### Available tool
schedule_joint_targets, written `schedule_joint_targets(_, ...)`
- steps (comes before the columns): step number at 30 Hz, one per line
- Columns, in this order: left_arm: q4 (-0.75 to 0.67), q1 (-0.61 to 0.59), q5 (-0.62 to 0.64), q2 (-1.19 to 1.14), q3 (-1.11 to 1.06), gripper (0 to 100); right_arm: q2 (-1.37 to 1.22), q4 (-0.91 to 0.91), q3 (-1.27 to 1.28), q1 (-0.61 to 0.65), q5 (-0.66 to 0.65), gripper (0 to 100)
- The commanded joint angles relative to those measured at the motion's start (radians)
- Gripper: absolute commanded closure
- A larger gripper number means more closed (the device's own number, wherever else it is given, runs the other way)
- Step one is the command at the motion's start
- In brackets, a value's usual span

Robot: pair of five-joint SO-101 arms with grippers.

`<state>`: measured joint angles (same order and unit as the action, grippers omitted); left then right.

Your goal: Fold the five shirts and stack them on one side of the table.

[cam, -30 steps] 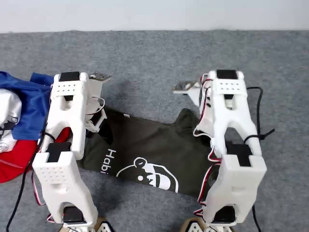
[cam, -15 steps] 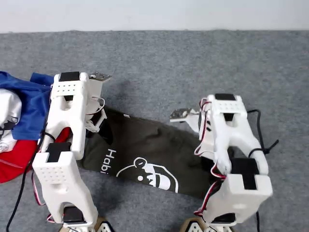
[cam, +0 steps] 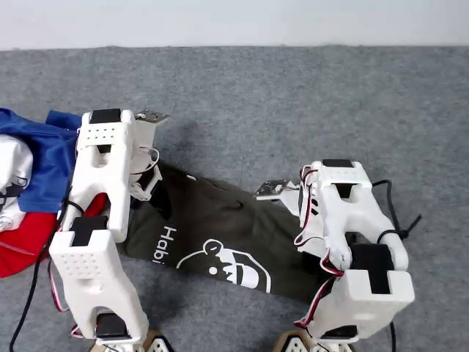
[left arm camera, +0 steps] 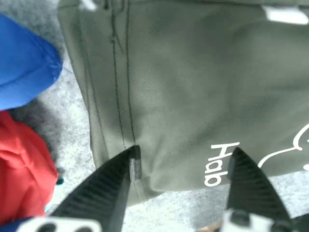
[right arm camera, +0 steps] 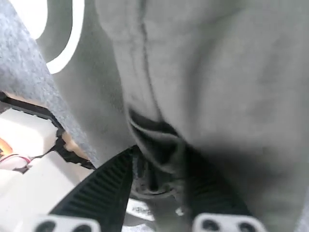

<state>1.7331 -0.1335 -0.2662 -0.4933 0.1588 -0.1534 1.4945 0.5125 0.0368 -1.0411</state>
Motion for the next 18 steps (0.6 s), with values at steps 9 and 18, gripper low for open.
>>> schedule_joint_targets(9, 0.018, -0.003, -0.005, 0.054, 0.007, 71, 0.352, 0.280, -0.244, 0.001, 0.041, 63.0)
schedule_joint_targets(18, 0.020, -0.146, 0.133, 0.048, 0.153, 71, 0.452, 0.226, -0.152, -0.004, 0.190, 63.2)
